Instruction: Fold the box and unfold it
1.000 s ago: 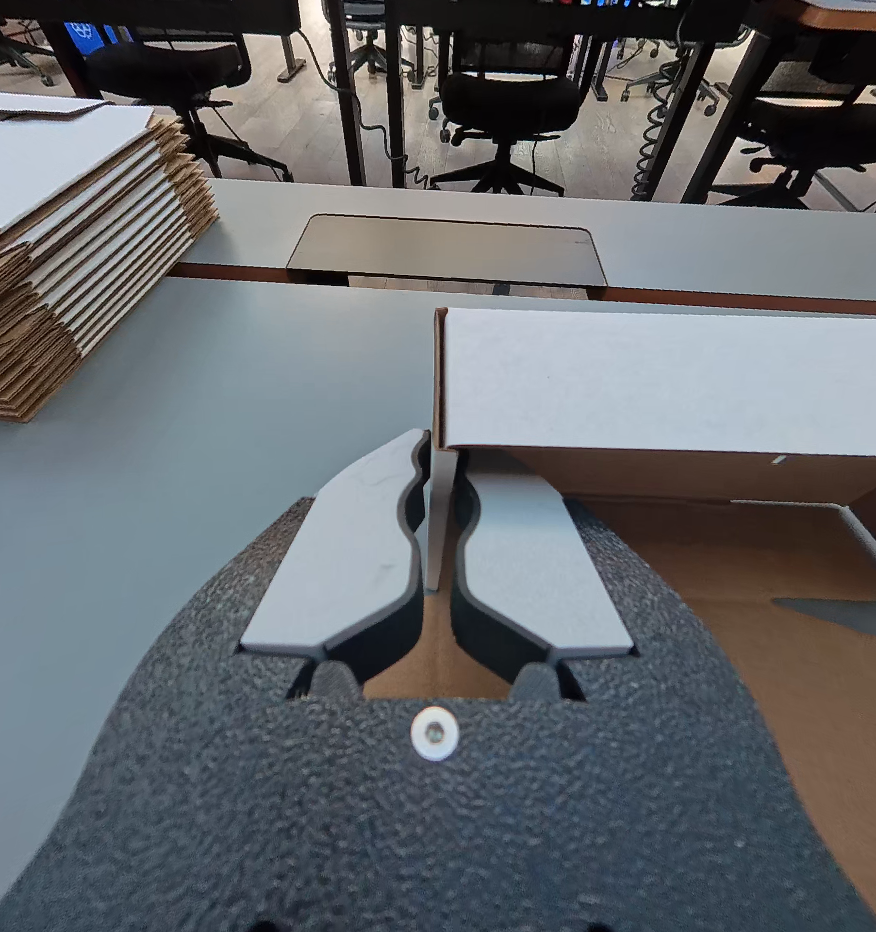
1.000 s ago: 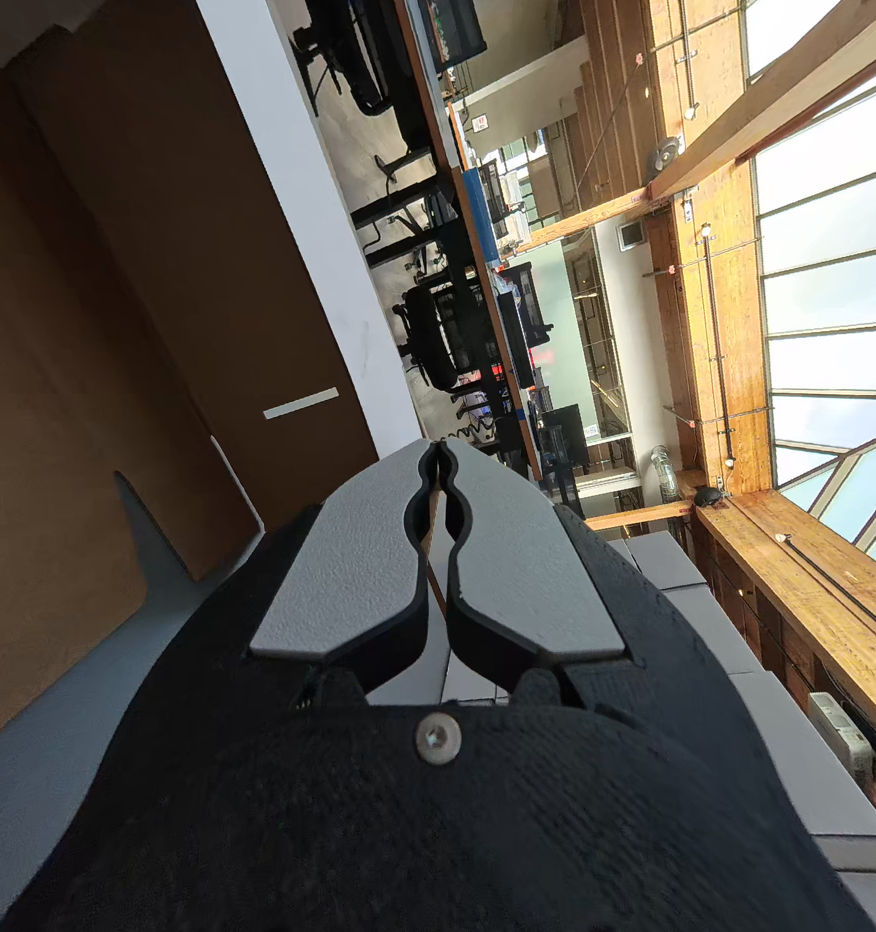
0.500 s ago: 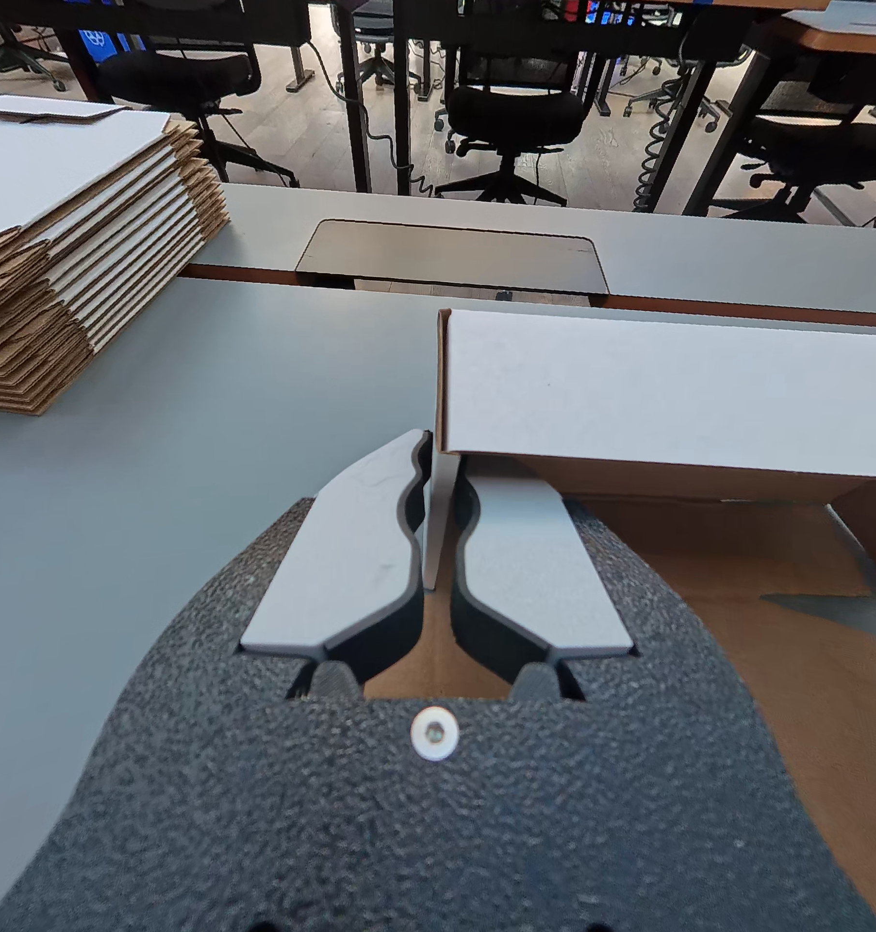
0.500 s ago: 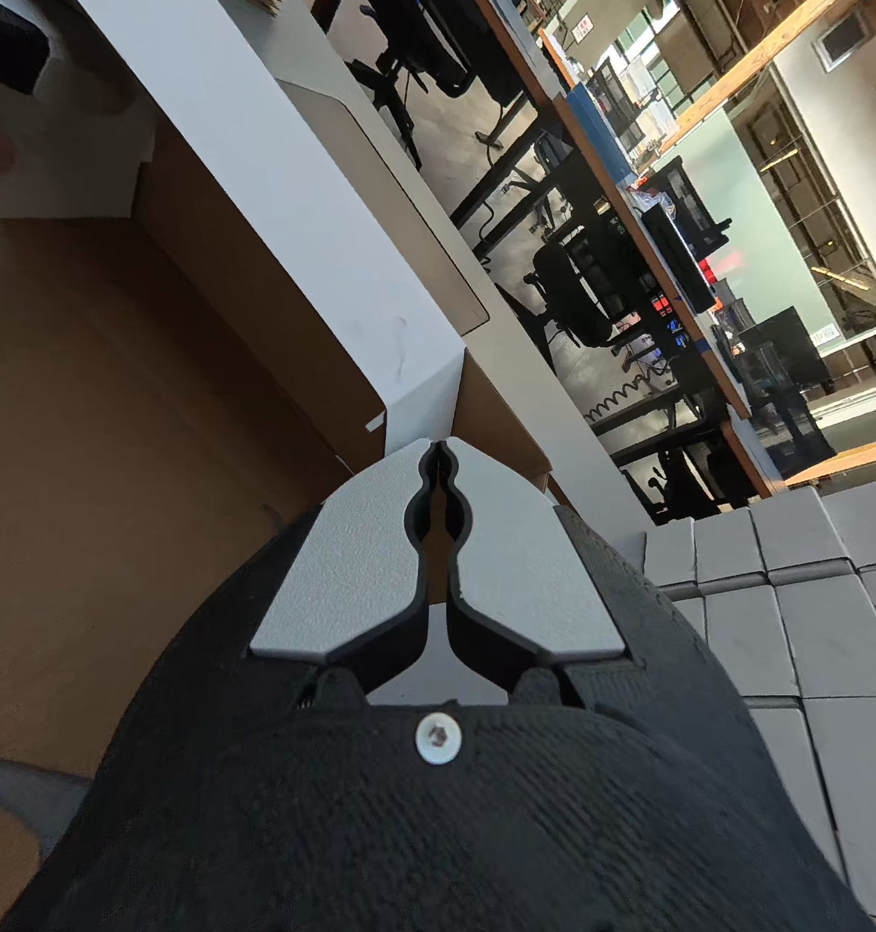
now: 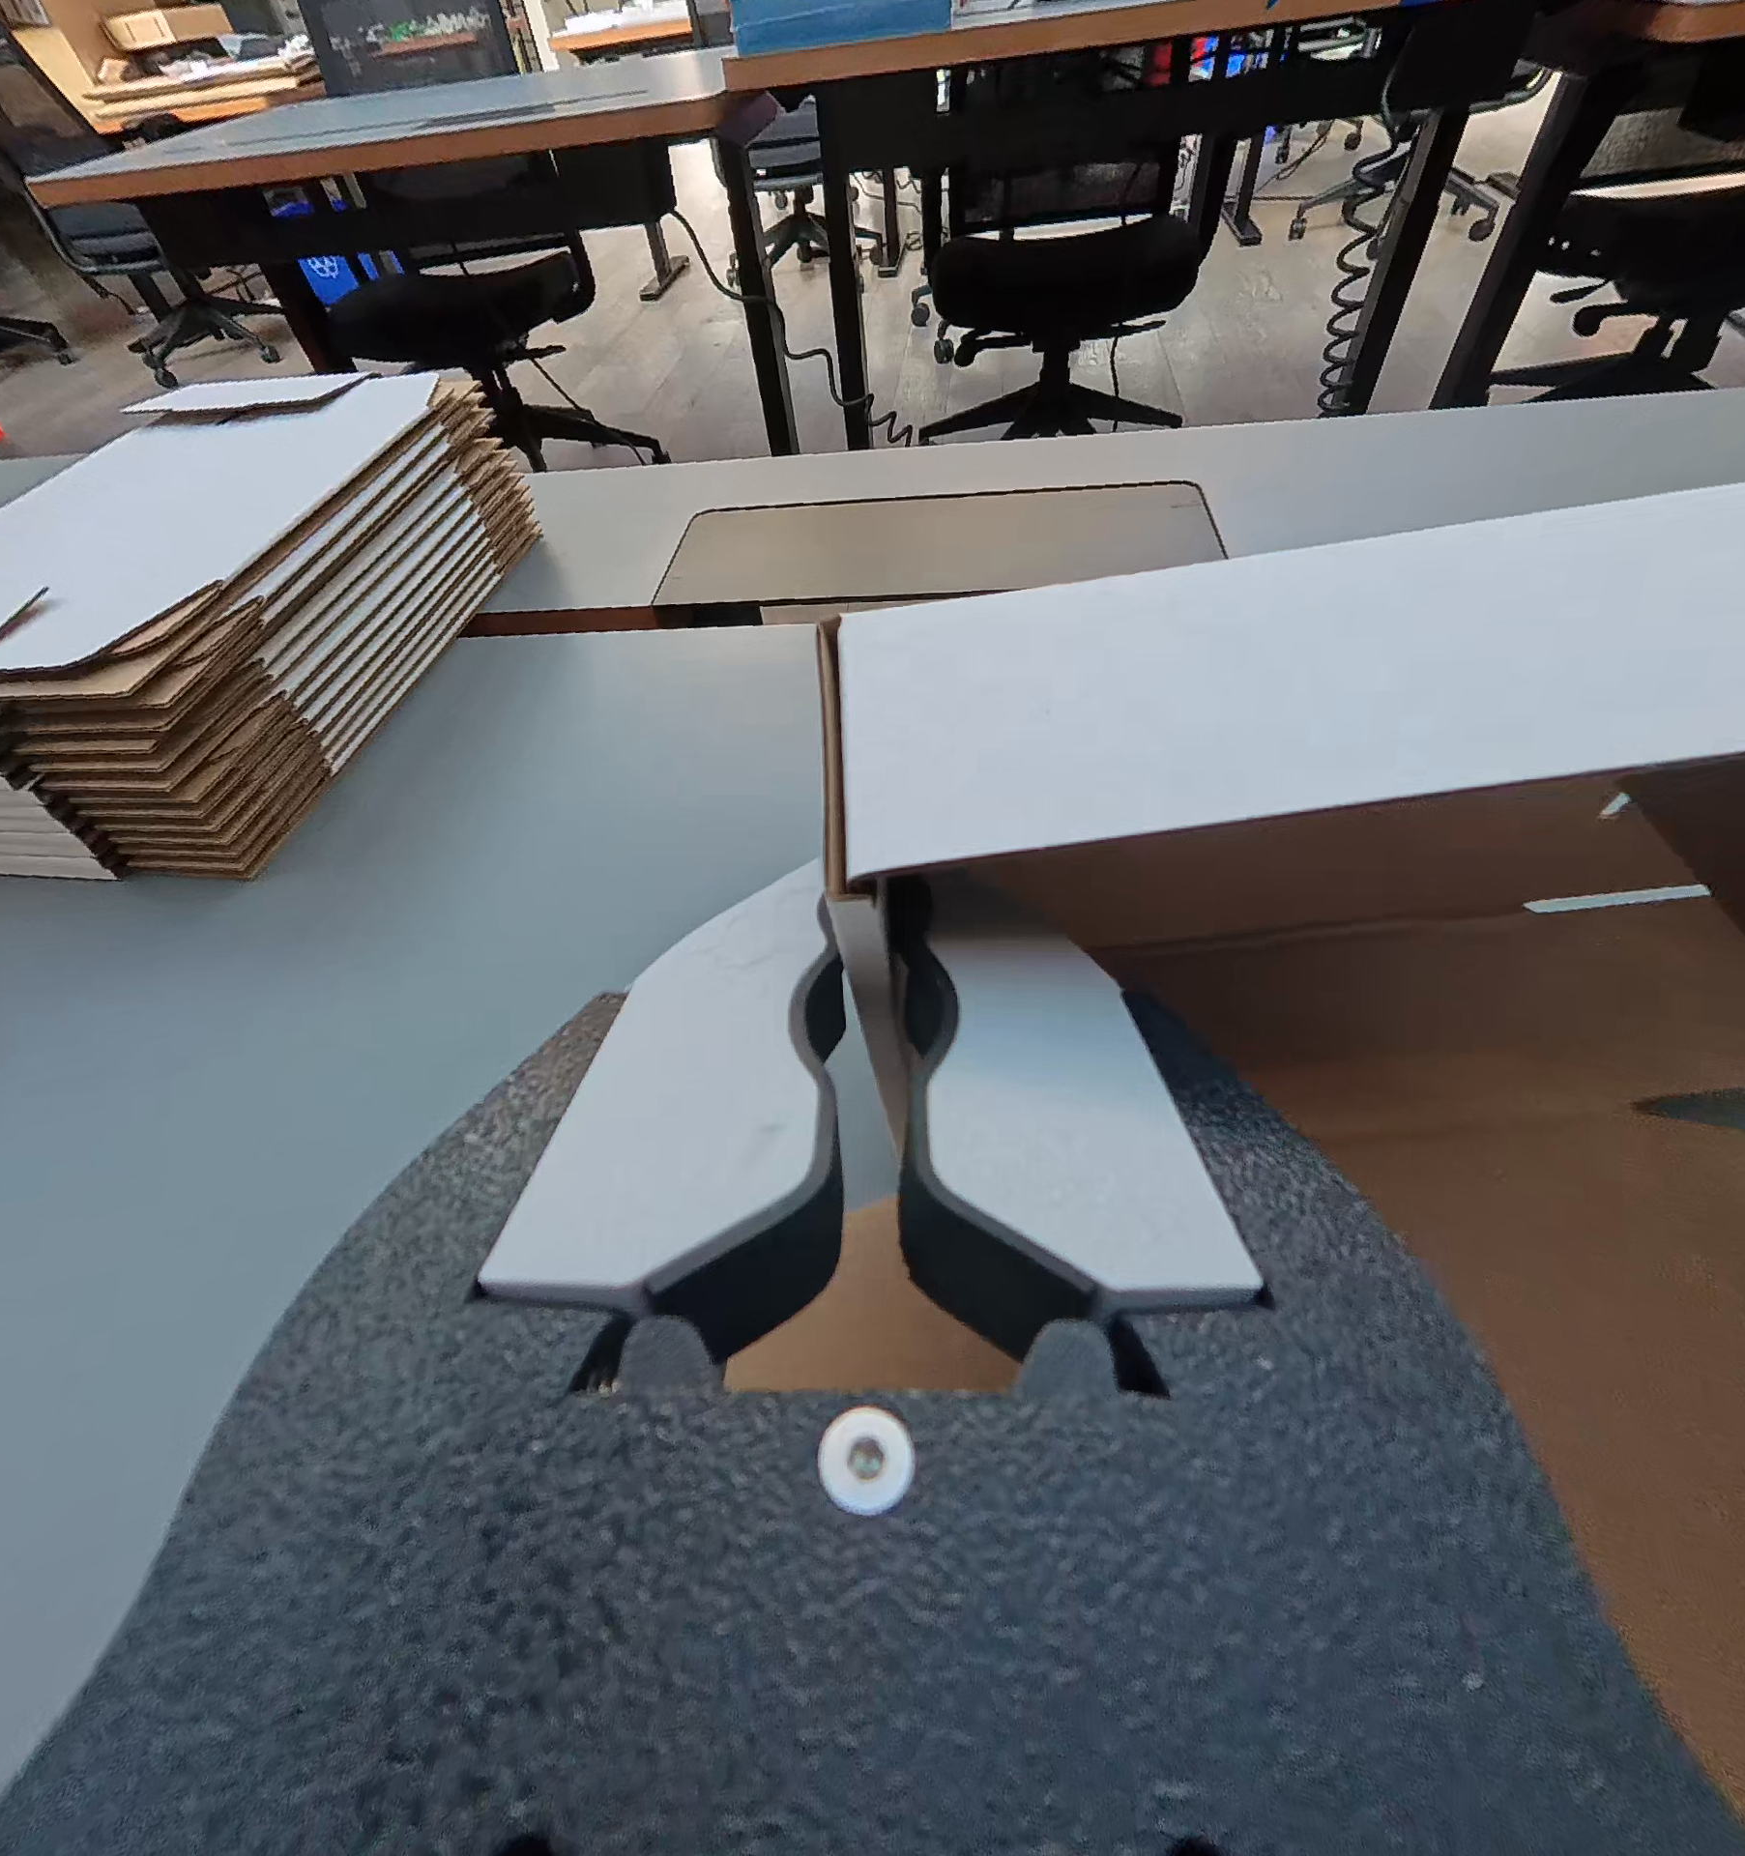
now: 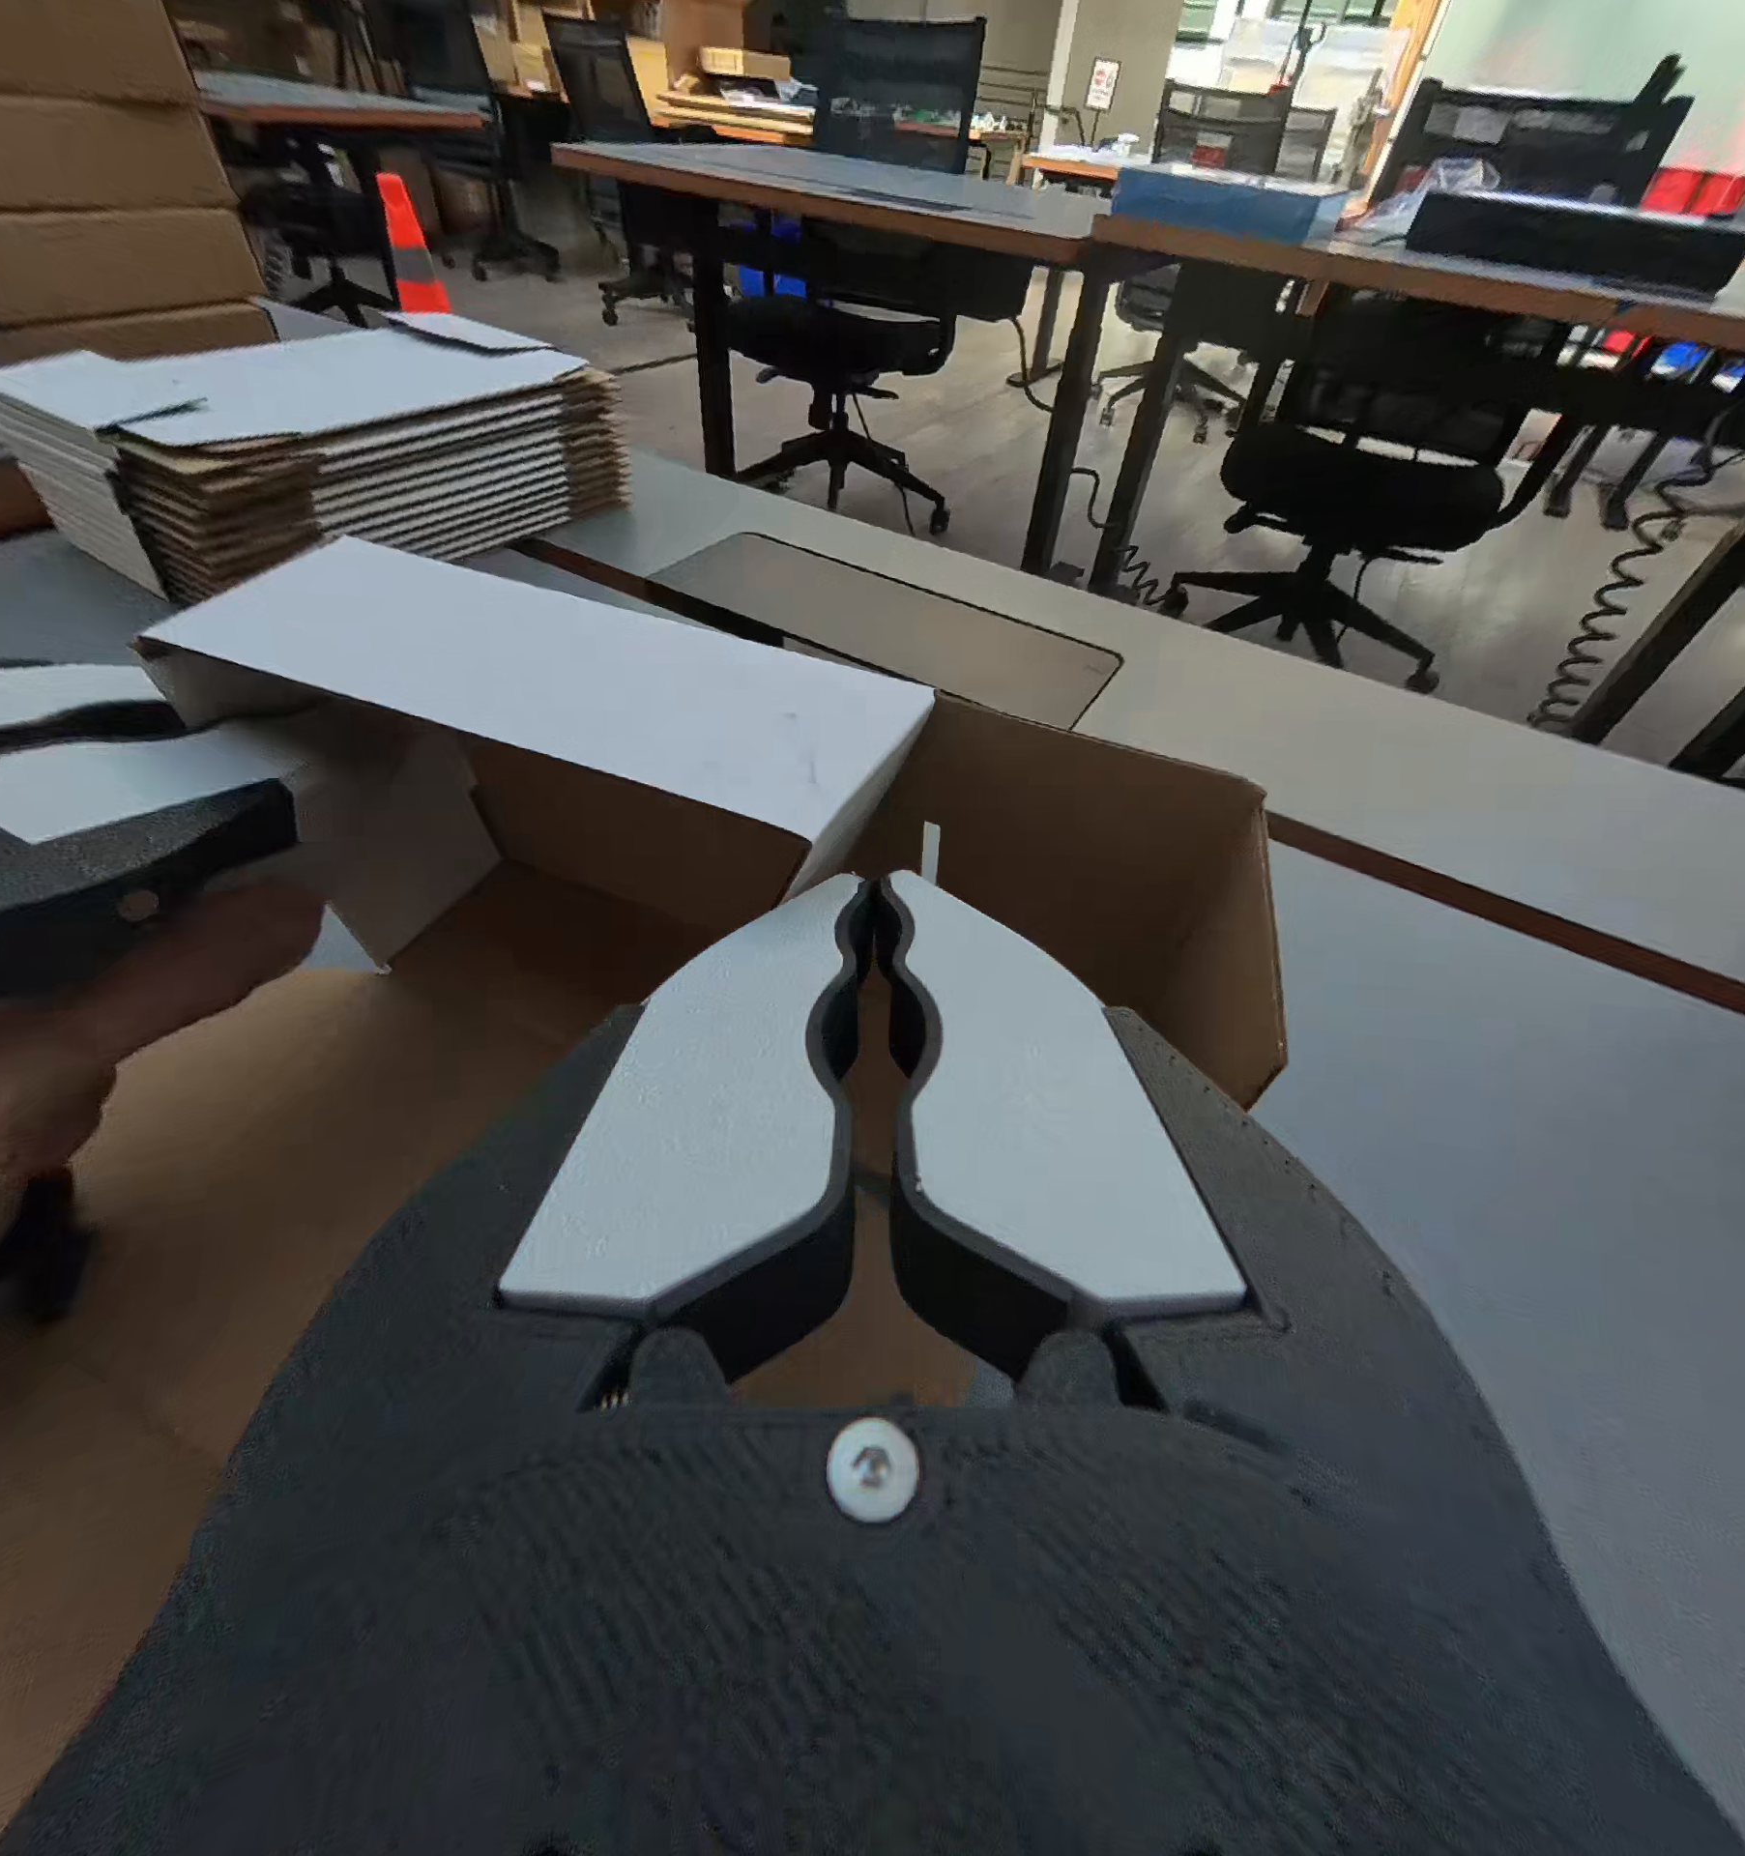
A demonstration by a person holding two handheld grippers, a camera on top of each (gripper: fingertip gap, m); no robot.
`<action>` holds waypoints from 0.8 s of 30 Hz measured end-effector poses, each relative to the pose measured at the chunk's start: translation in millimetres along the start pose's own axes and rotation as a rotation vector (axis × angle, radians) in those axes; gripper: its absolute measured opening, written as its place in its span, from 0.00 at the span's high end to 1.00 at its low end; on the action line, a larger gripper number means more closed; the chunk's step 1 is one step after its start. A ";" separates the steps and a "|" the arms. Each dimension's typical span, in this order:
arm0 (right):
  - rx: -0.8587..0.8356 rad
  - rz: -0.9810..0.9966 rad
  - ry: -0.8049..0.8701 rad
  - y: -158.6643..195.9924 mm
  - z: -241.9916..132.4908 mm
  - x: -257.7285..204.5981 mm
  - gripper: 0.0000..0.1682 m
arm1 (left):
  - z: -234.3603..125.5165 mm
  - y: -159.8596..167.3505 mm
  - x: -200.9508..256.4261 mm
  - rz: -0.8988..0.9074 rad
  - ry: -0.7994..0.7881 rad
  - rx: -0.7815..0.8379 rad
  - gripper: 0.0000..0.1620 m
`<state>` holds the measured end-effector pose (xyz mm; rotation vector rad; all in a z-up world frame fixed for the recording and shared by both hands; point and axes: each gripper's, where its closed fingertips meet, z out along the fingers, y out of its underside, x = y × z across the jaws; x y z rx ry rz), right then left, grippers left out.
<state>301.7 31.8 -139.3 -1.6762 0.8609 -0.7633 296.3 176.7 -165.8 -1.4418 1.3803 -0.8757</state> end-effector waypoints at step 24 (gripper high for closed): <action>0.331 1.348 -0.828 -61.5 -46.1 -41.1 1.00 | -39.3 -5.0 18.9 0.227 -0.009 0.093 0.93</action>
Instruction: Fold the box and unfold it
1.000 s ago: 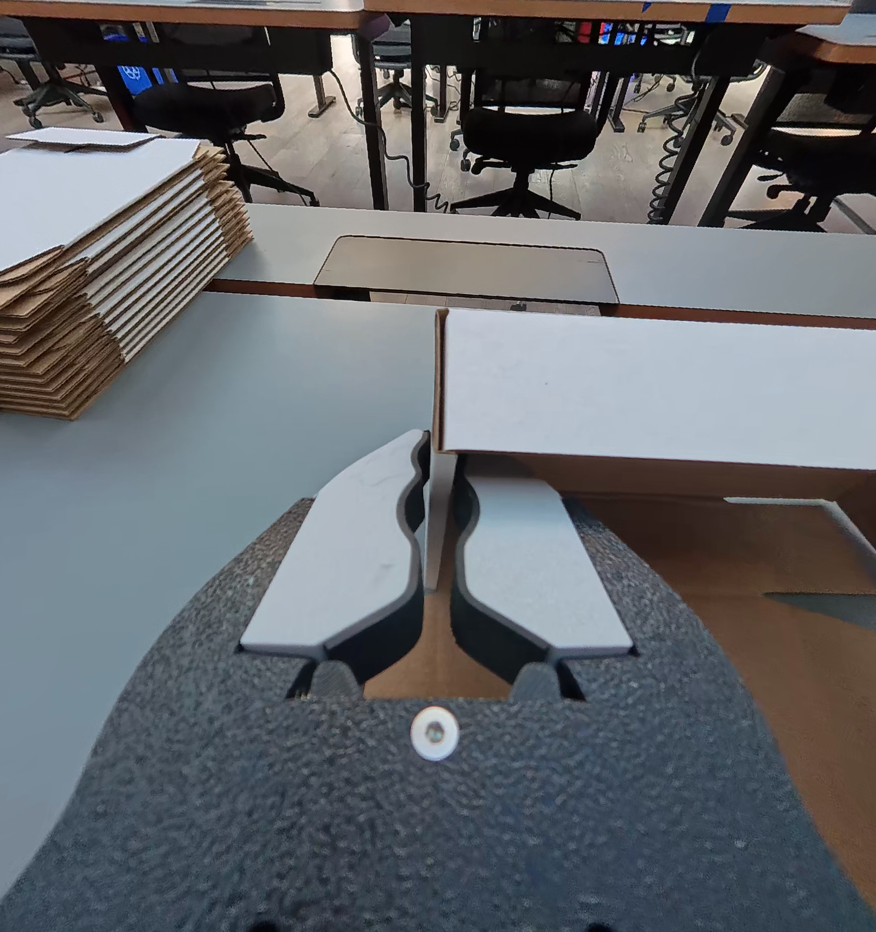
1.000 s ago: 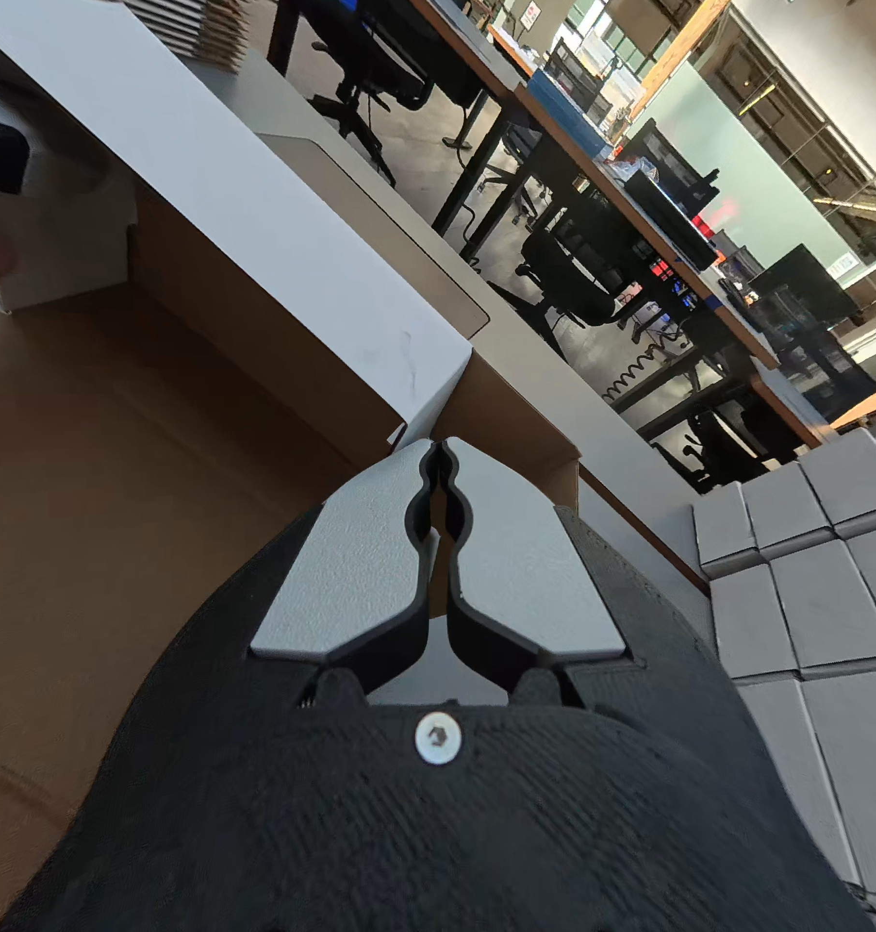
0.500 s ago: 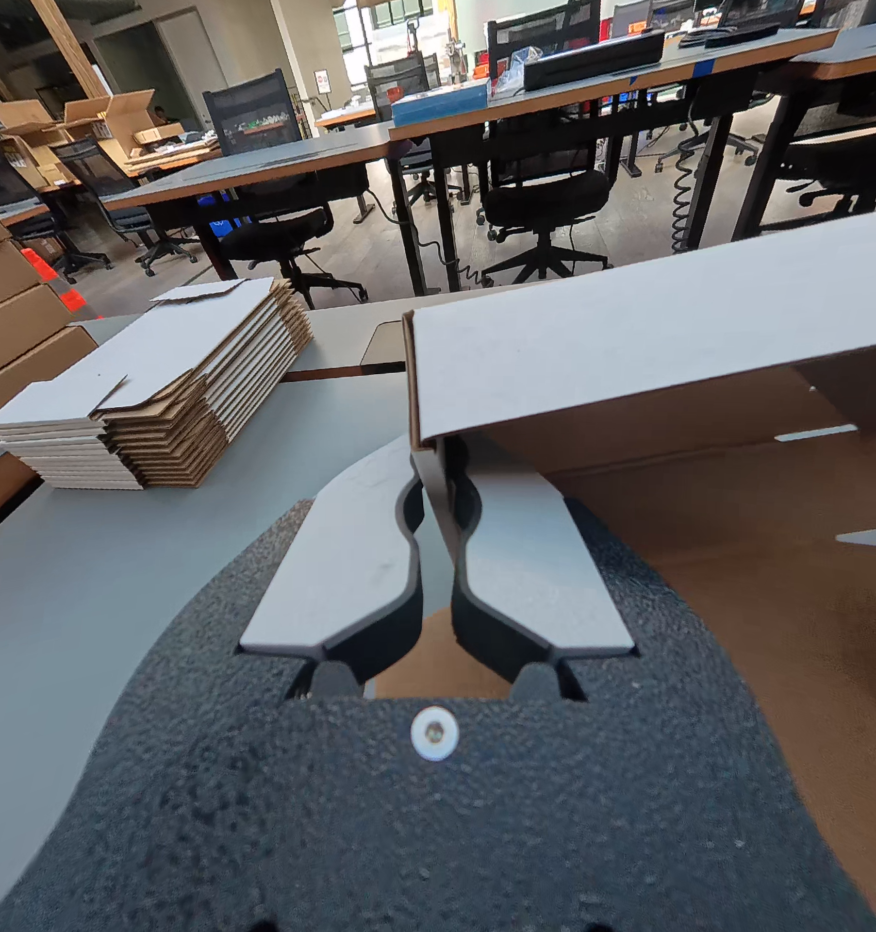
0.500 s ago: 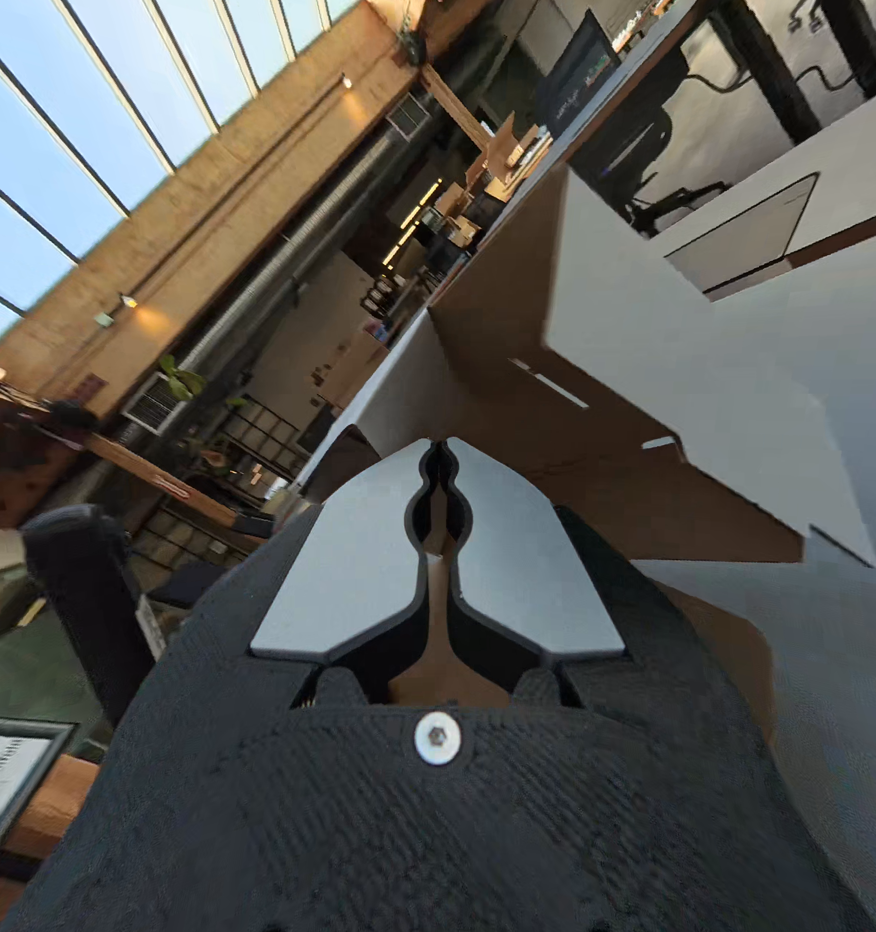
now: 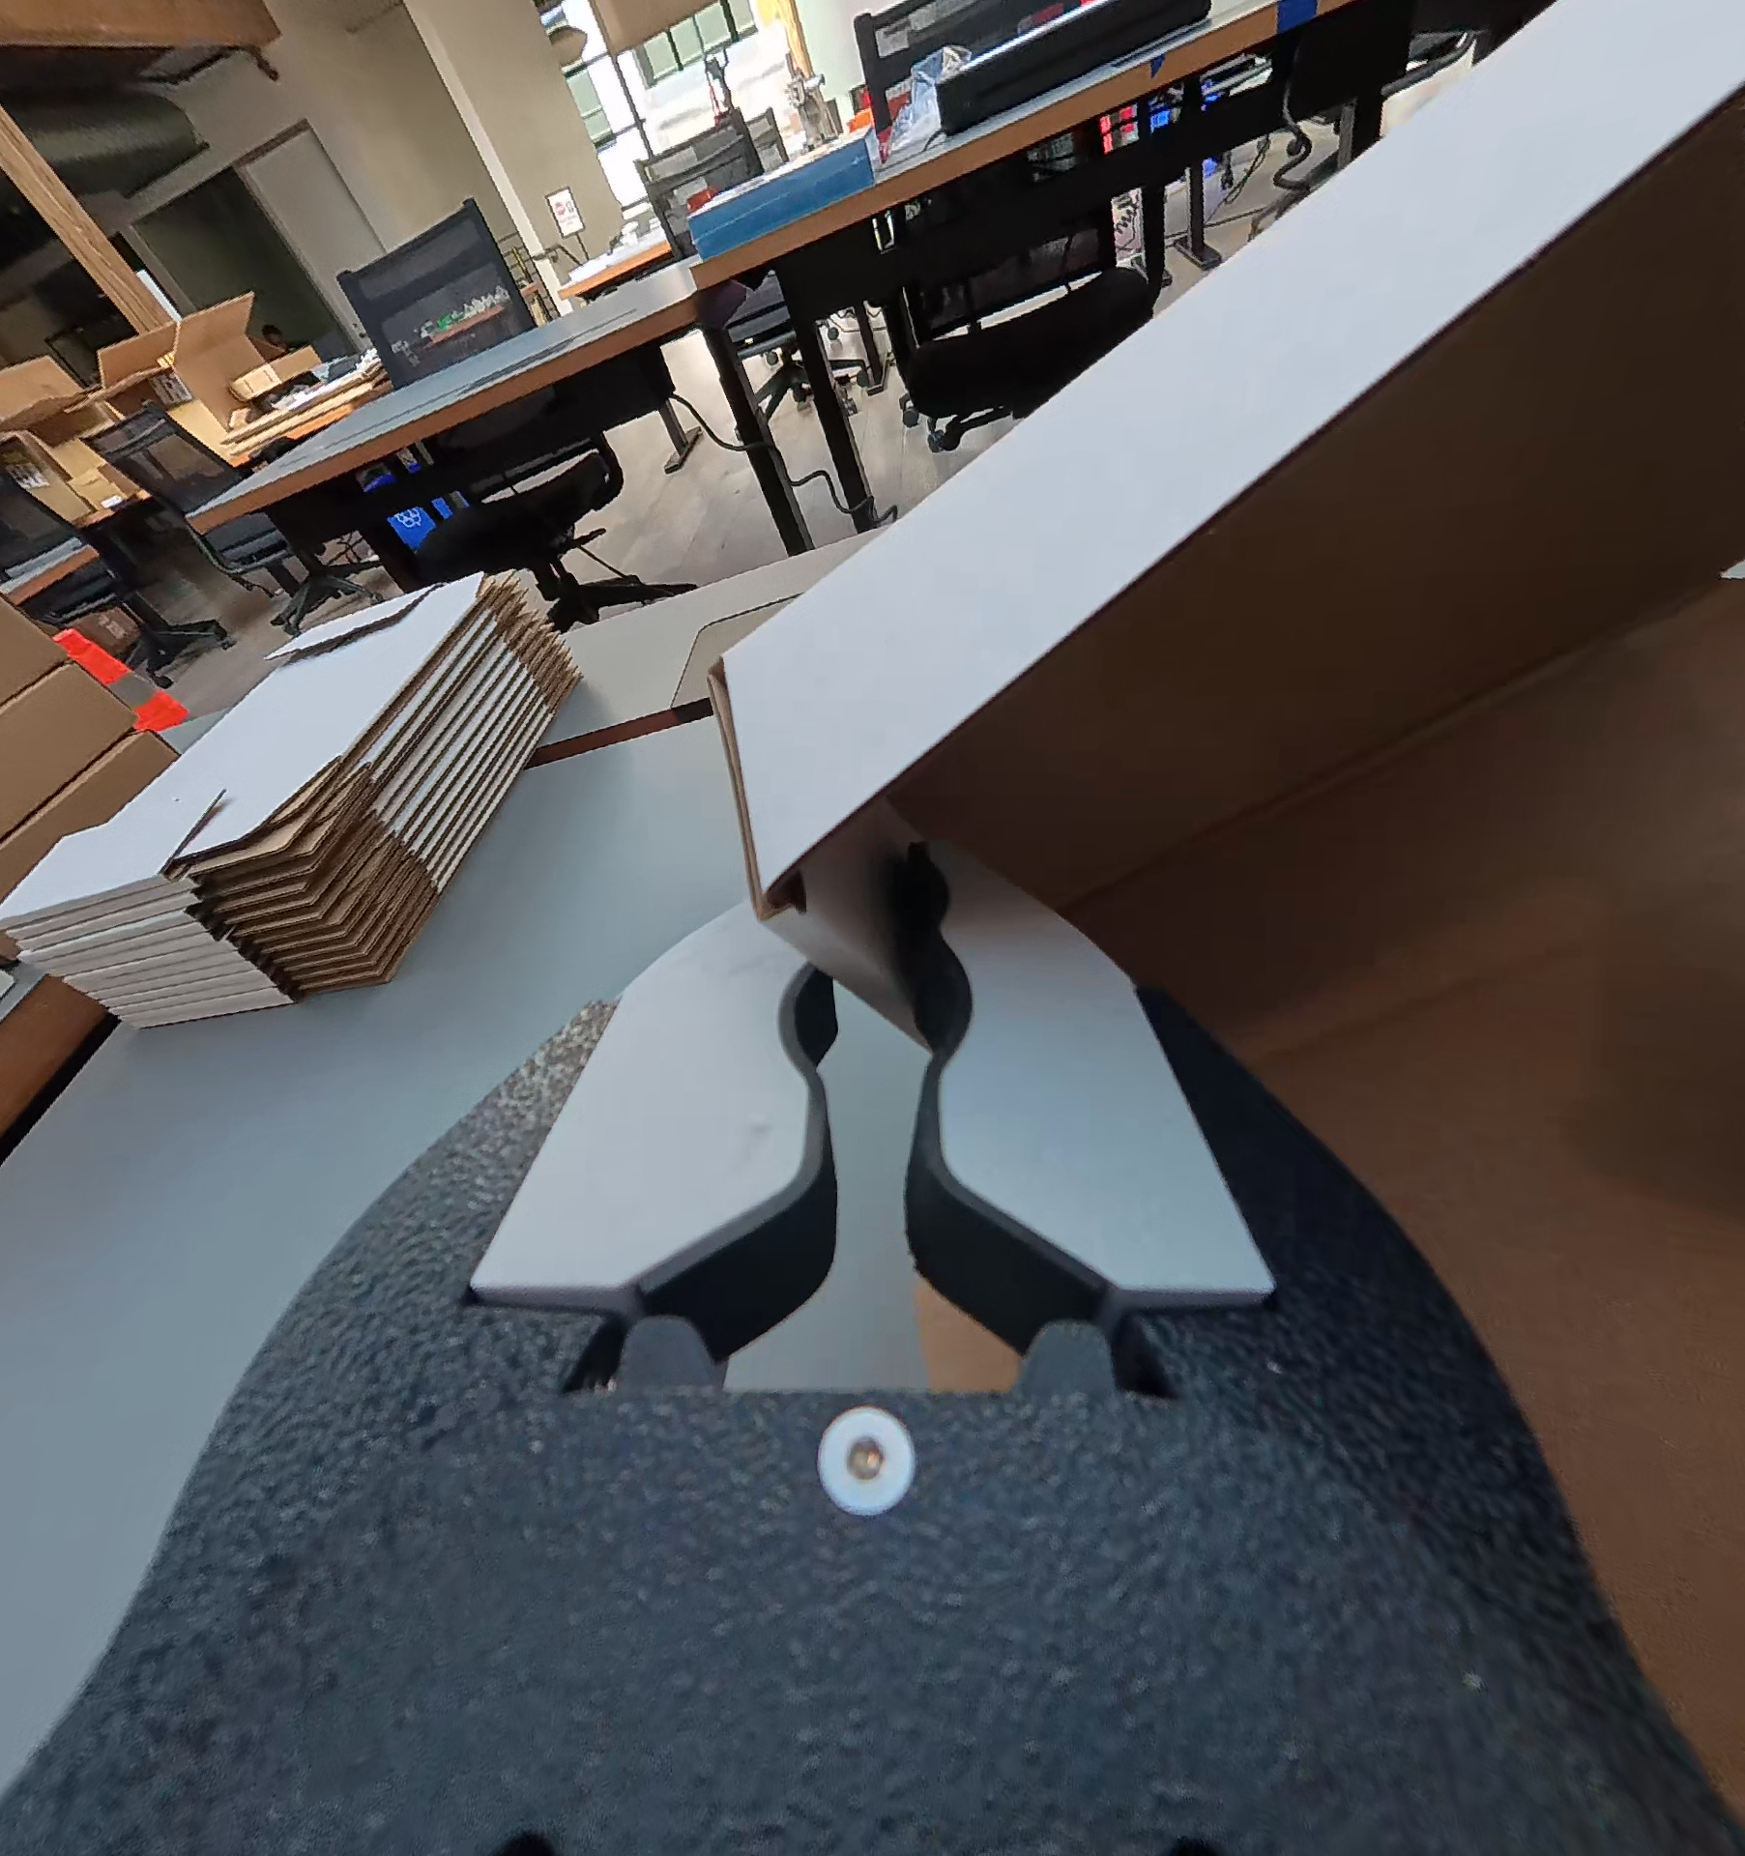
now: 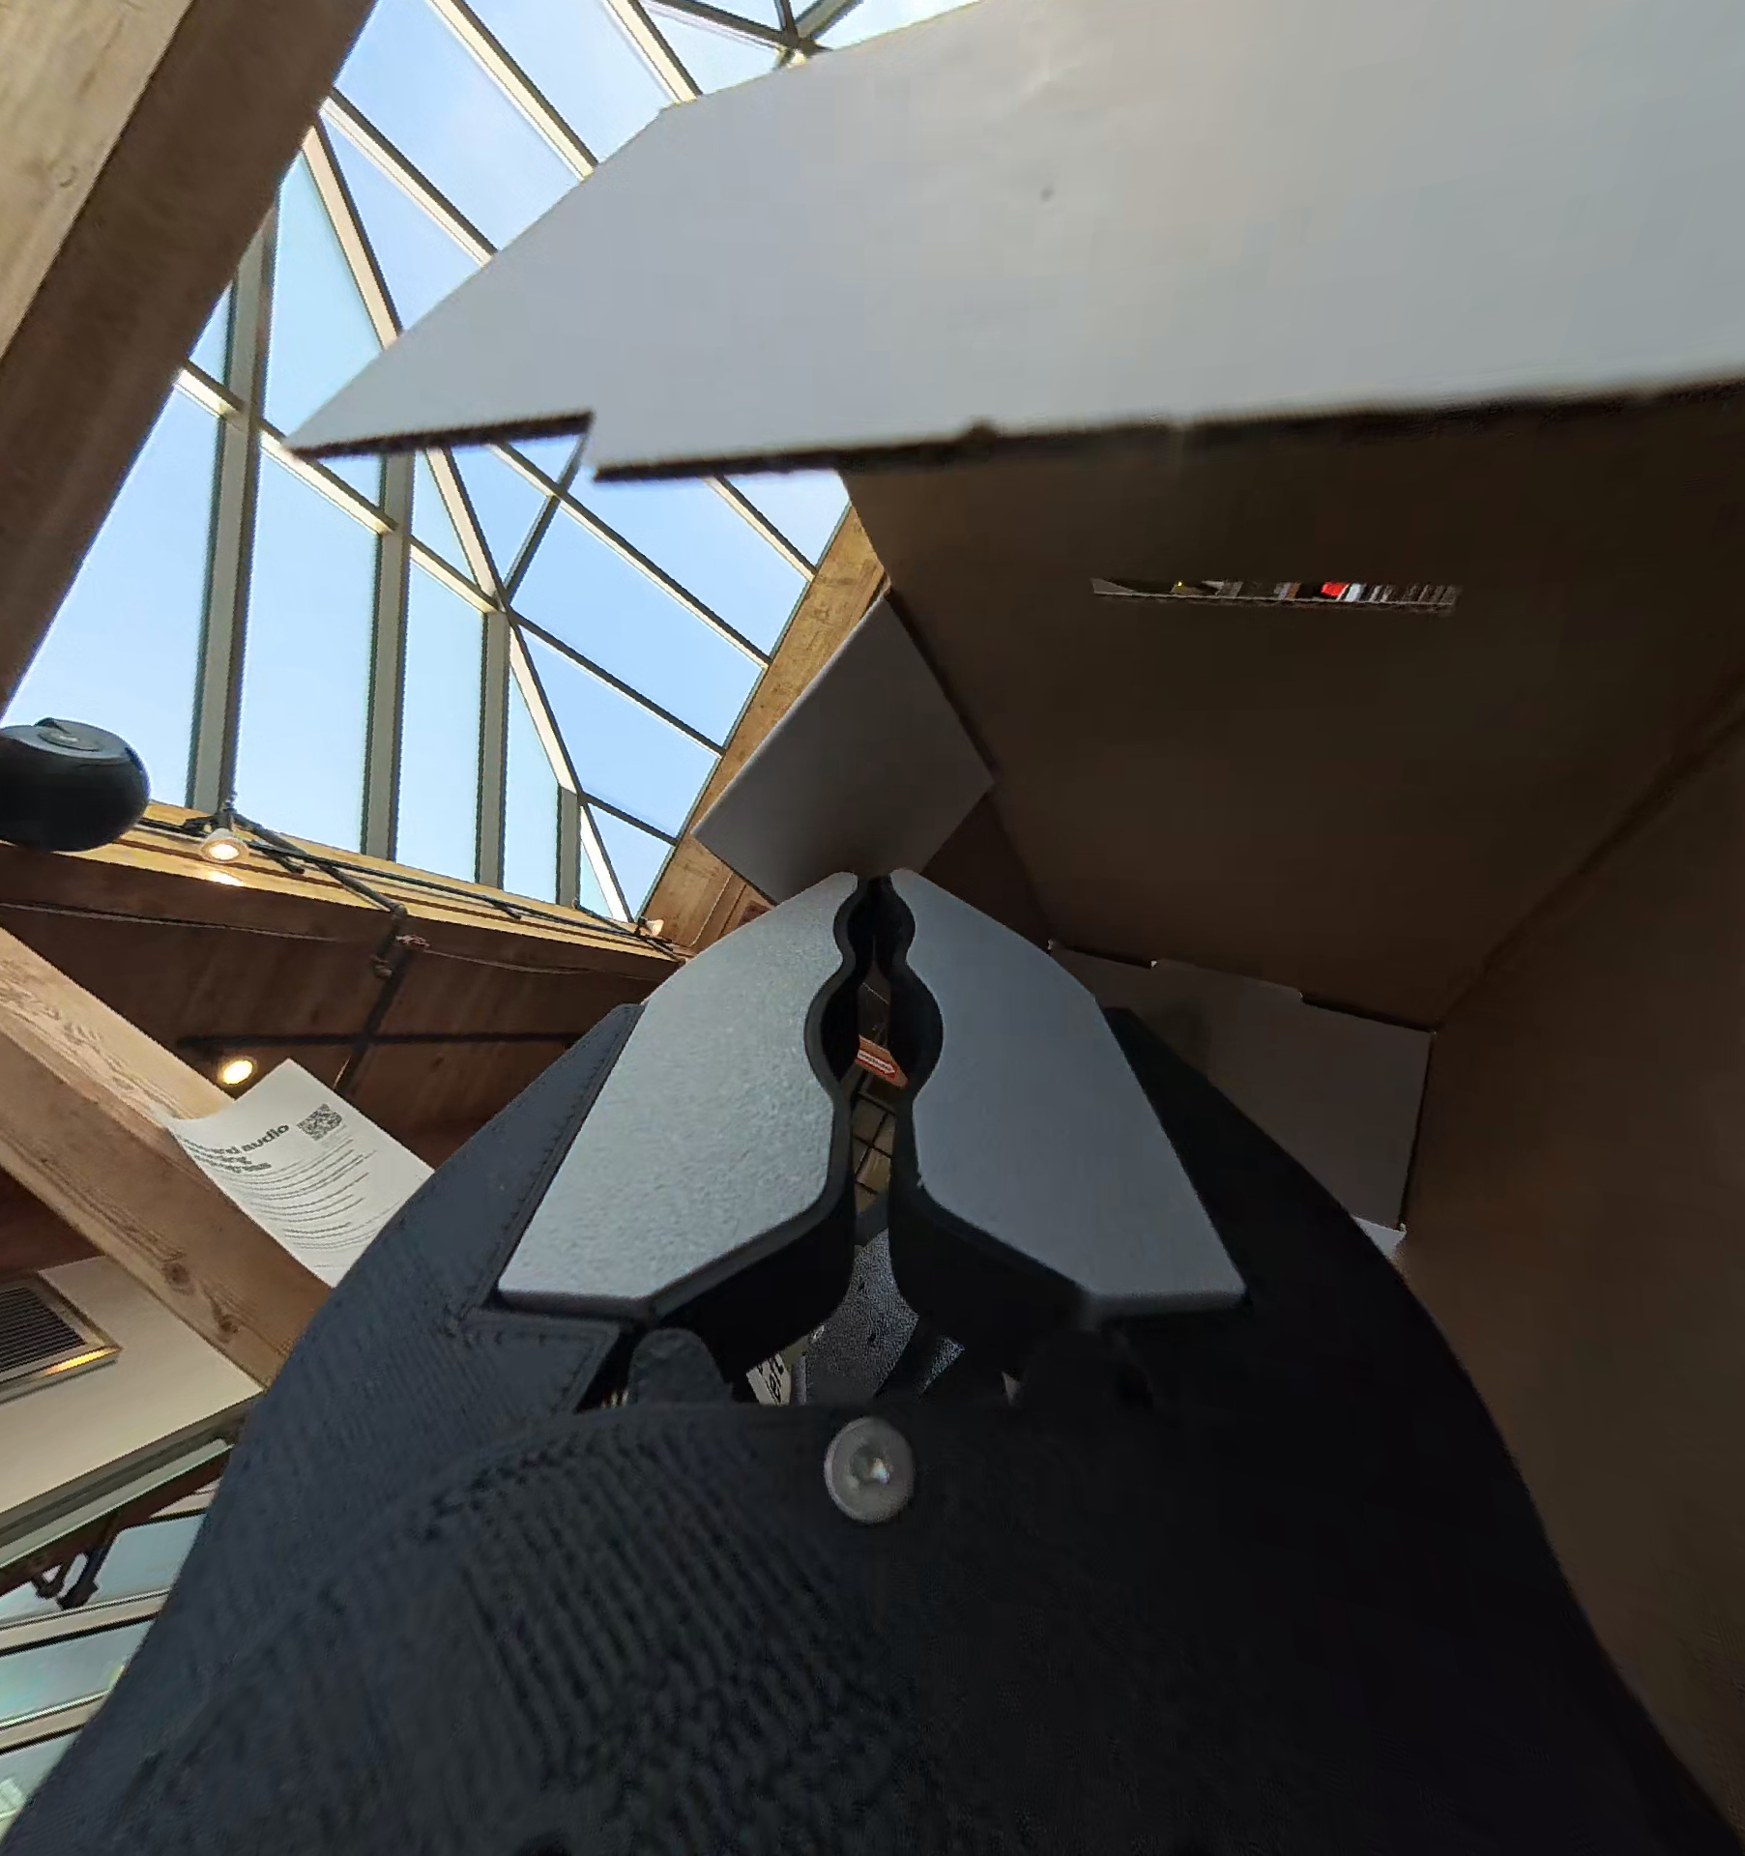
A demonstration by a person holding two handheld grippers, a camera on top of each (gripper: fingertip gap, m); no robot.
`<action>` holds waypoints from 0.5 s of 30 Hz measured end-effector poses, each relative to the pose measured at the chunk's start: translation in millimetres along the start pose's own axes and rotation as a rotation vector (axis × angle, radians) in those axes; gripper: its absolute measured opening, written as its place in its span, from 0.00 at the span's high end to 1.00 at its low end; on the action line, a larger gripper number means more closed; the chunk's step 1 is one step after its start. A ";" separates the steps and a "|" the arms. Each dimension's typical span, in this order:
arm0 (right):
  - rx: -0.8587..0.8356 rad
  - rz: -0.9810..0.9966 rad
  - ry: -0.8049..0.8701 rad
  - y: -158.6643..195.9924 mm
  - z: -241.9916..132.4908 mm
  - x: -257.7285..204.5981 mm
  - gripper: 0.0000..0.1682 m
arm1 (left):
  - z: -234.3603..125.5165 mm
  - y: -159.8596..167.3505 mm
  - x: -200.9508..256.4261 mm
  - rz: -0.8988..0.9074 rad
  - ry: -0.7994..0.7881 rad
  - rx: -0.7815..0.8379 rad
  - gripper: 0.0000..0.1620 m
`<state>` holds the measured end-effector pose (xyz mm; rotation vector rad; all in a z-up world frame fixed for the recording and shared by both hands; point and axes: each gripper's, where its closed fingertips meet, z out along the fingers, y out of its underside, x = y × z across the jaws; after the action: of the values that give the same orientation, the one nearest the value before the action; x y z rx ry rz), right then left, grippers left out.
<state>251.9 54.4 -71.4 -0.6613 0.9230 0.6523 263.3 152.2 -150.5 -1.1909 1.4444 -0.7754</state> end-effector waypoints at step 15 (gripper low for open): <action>-0.267 -0.562 0.430 13.2 -62.8 16.5 1.00 | 3.8 -29.9 -45.6 -0.353 0.008 0.007 0.97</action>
<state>218.4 19.3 -116.5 -1.2761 0.9870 0.1247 272.1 187.1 -109.4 -1.4597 1.2505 -1.0237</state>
